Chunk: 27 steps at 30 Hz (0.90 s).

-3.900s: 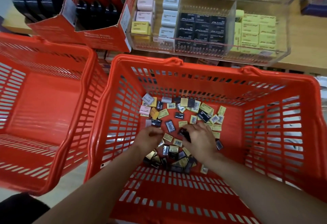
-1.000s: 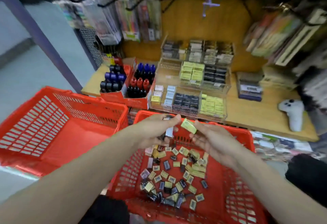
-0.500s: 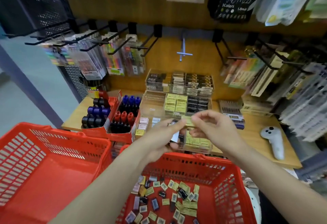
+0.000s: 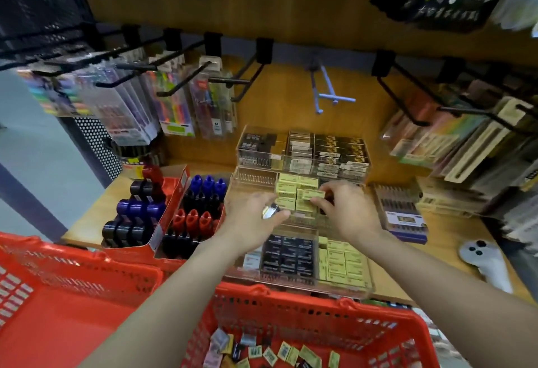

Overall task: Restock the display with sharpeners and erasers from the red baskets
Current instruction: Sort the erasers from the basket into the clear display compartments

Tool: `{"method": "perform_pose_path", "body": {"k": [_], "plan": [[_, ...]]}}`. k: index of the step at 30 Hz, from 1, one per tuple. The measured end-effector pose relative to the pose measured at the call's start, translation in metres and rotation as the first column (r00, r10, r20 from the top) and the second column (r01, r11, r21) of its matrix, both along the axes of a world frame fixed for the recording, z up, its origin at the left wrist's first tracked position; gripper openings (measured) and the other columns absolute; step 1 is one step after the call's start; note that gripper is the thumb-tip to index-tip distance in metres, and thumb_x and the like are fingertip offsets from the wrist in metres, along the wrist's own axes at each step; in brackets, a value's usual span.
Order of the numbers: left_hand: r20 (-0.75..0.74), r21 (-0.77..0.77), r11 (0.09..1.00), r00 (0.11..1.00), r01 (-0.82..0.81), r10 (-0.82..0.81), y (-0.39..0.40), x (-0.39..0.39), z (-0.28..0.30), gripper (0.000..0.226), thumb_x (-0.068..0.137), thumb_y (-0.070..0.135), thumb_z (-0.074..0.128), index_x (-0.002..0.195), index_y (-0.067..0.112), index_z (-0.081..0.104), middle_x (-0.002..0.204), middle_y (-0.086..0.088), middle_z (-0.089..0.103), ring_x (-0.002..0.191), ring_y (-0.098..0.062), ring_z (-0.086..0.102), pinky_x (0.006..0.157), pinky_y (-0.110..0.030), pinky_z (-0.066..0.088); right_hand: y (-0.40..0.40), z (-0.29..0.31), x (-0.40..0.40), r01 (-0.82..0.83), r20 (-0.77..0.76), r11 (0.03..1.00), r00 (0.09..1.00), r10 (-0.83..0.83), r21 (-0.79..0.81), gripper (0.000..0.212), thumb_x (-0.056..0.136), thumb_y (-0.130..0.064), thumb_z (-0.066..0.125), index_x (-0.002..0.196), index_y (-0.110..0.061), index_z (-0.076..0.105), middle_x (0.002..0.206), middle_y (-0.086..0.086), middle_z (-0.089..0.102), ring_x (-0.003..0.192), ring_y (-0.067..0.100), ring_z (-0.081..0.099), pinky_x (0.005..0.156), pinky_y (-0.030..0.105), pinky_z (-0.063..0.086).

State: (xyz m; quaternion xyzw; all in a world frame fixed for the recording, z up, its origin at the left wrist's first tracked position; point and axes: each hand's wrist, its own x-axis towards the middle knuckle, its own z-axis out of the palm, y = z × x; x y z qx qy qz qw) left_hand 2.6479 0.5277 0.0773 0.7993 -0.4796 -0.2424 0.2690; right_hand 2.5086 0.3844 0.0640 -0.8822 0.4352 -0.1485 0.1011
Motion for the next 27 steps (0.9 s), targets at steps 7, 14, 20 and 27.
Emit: {"method": "perform_pose_path", "body": {"k": [7, 14, 20, 27], "plan": [[0.118, 0.045, 0.992, 0.985, 0.120, -0.125, -0.015, 0.008, -0.021, 0.062, 0.096, 0.048, 0.053, 0.150, 0.024, 0.036, 0.162, 0.006, 0.022, 0.148, -0.016, 0.022, 0.121, -0.042, 0.022, -0.012, -0.021, 0.017, -0.021, 0.029, 0.994, 0.999, 0.024, -0.103, 0.039, 0.091, -0.045, 0.062, 0.123, -0.025, 0.064, 0.119, -0.001, 0.055, 0.114, 0.020, 0.049, 0.095, 0.039, 0.043], [0.159, 0.034, 0.990, 0.977, 0.140, -0.144, -0.016, 0.009, -0.025, 0.057, 0.095, 0.052, 0.052, 0.148, 0.031, 0.040, 0.162, 0.012, 0.017, 0.148, -0.015, 0.023, 0.120, -0.047, 0.023, -0.007, -0.020, -0.002, -0.042, 0.179, 0.998, 0.983, 0.050, -0.046, 0.020, 0.090, -0.034, 0.067, 0.107, -0.026, 0.074, 0.104, -0.008, 0.060, 0.095, 0.015, 0.059, 0.087, 0.041, 0.053], [-0.253, -0.134, 0.985, 0.965, -0.108, 0.072, -0.013, -0.002, -0.010, 0.047, 0.092, 0.051, 0.055, 0.130, 0.025, 0.057, 0.133, 0.004, 0.058, 0.112, -0.016, 0.060, 0.097, -0.038, 0.050, -0.002, -0.002, 0.005, 0.021, 0.347, 0.962, 0.930, -0.119, 0.271, 0.019, 0.091, -0.029, 0.067, 0.110, -0.026, 0.070, 0.111, -0.006, 0.063, 0.090, 0.008, 0.064, 0.082, 0.027, 0.055], [-0.999, 0.012, 0.804, 0.029, -0.594, 0.036, 0.016, -0.055, 0.069, 0.040, 0.092, 0.047, 0.055, 0.101, 0.008, 0.061, 0.083, -0.009, 0.054, 0.076, -0.024, 0.064, 0.076, -0.043, 0.060, 0.082, 0.070, -0.045, -0.396, 0.662, 0.748, 0.745, -0.077, 0.532, 0.022, 0.079, -0.031, 0.080, 0.098, -0.026, 0.070, 0.086, -0.003, 0.073, 0.072, 0.015, 0.073, 0.069, 0.031, 0.061]]}}
